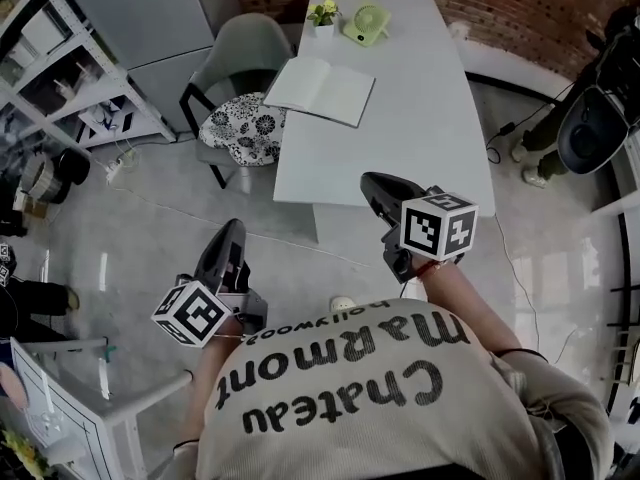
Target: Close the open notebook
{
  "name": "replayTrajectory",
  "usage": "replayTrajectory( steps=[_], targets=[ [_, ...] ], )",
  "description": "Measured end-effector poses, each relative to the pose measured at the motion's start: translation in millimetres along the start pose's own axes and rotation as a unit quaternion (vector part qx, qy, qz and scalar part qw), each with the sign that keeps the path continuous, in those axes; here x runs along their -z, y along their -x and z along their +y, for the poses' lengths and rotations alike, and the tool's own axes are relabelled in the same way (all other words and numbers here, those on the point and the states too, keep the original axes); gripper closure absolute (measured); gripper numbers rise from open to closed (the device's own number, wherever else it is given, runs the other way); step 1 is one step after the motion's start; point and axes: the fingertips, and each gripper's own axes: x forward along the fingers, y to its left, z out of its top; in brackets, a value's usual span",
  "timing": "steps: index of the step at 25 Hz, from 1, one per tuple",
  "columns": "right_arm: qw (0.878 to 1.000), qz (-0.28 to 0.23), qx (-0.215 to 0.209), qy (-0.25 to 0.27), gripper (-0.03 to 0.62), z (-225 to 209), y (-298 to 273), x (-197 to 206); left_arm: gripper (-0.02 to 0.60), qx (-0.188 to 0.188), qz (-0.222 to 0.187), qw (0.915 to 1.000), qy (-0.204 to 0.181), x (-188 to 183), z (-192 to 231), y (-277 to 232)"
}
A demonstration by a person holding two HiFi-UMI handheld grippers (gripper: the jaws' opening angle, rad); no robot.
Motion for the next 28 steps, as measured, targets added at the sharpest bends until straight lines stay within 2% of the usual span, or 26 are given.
replayTrajectory(
  steps=[7,12,20,24,28],
  targets=[
    [1.0,0.007,-0.024,0.011,0.592,-22,-20,-15,0.581,-0.014,-0.025,0.9996,0.005,2,0,-16],
    [0.999,0.031,-0.029,-0.002,0.591,-32,-37,3,0.581,-0.042,-0.009,0.999,0.014,16,16,-14],
    [0.997,0.073,-0.021,-0.017,0.591,-41,-78,25,0.581,-0.064,0.004,0.997,0.045,17,54,-17],
    [0.997,0.078,-0.004,-0.019,0.591,-44,-109,20,0.581,-0.053,0.013,0.9969,0.056,5,81,-35],
    [0.996,0.078,0.018,-0.029,0.592,-46,-146,6,0.581,-0.047,0.029,0.9971,0.053,-26,112,-62]
  ],
)
